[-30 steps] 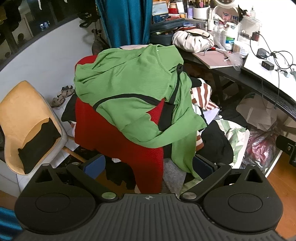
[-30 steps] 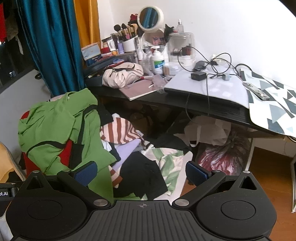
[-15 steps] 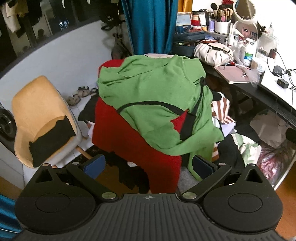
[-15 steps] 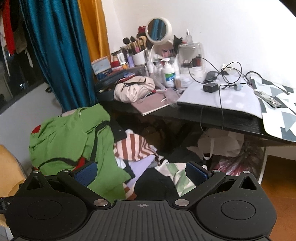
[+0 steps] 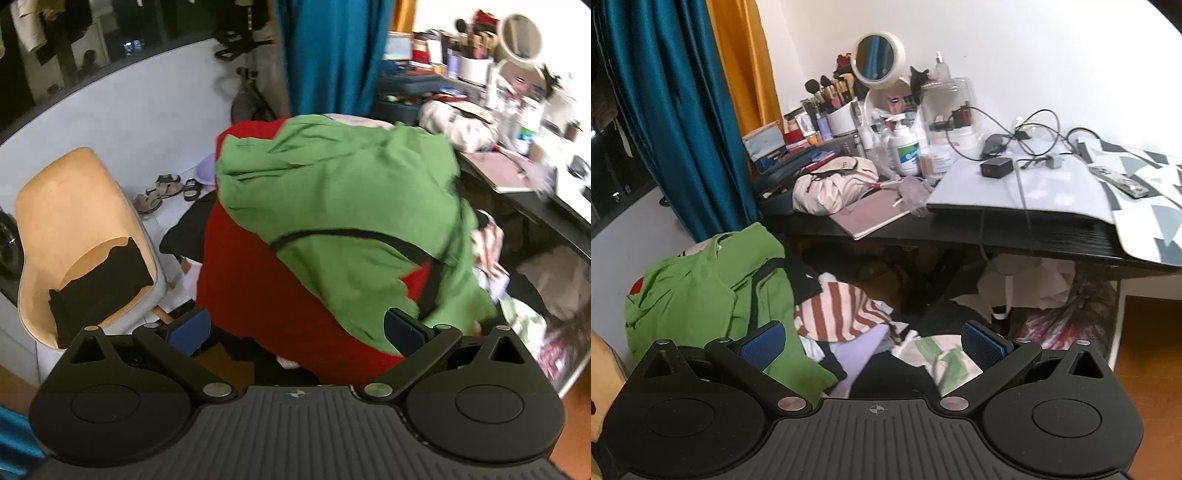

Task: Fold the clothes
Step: 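Reach both grippers to the green shirt and close on its fabric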

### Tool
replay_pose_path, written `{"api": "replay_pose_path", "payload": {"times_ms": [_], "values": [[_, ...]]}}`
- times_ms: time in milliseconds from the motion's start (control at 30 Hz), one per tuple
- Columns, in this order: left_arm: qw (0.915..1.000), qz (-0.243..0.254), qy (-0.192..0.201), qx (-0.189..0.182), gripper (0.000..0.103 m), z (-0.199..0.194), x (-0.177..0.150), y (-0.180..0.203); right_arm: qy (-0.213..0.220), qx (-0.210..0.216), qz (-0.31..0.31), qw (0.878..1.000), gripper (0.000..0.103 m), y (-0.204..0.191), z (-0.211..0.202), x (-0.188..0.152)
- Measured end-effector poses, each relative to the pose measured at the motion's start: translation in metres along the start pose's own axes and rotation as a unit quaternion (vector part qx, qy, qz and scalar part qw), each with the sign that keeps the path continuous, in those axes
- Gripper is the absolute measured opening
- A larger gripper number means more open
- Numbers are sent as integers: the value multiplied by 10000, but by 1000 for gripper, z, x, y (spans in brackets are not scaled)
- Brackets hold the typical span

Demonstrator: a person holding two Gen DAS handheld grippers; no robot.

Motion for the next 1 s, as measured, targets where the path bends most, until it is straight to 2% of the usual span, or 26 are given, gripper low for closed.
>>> {"api": "replay_pose_path", "payload": {"times_ms": [100, 167, 233, 267, 333, 400, 500, 600, 667, 700, 767, 833, 933, 1000], "values": [[9997, 85, 105, -182, 102, 25, 11, -17, -67, 93, -105, 9999, 101, -24, 20, -5], [9987, 361, 237, -274, 102, 46, 24, -27, -117, 168, -189, 9996, 100, -45, 39, -12], [9967, 658, 364, -310, 102, 68, 38, -38, -215, 249, -199, 9993, 92, -70, 64, -22], [9955, 786, 402, -337, 102, 80, 48, -45, -328, 285, -99, 9990, 88, -81, 79, -27], [9934, 965, 445, -443, 102, 103, 69, -59, -650, 274, 276, 9971, 73, -102, 111, -37], [9903, 1164, 510, -568, 102, 124, 95, -74, -988, 219, 689, 9925, 68, -124, 143, -49], [9824, 1582, 583, -807, 102, 158, 136, -90, -1114, 32, 898, 9897, 69, -154, 174, -66], [9699, 2089, 681, -1051, 102, 195, 171, -87, -1107, -225, 1060, 9879, 79, -178, 198, -78], [9597, 2434, 717, -1206, 102, 219, 189, -76, -1110, -370, 1208, 9858, 77, -192, 212, -85], [9540, 2593, 727, -1315, 102, 229, 197, -70, -1130, -386, 1371, 9833, 70, -193, 214, -88], [9424, 2890, 741, -1512, 102, 247, 209, -54, -1130, -303, 1603, 9801, 48, -192, 211, -88], [9299, 3174, 751, -1703, 102, 261, 220, -38, -1084, -269, 1700, 9791, 3, -191, 206, -86], [9079, 3572, 729, -2069, 102, 274, 233, -17, -996, -288, 1783, 9785, 4, -192, 199, -85], [8969, 3730, 710, -2267, 102, 281, 238, -8, -937, -301, 1838, 9780, 4, -192, 194, -84]]}}
Point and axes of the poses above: each gripper's, at about its wrist camera, not at the fingertips, and z roughly the way its jaws point, y to its right, x to its top, the point moved 1 cm from there along z, roughly the way its jaws point, and after that the axes turned 14 degrees about z, right-handed, at the moved point
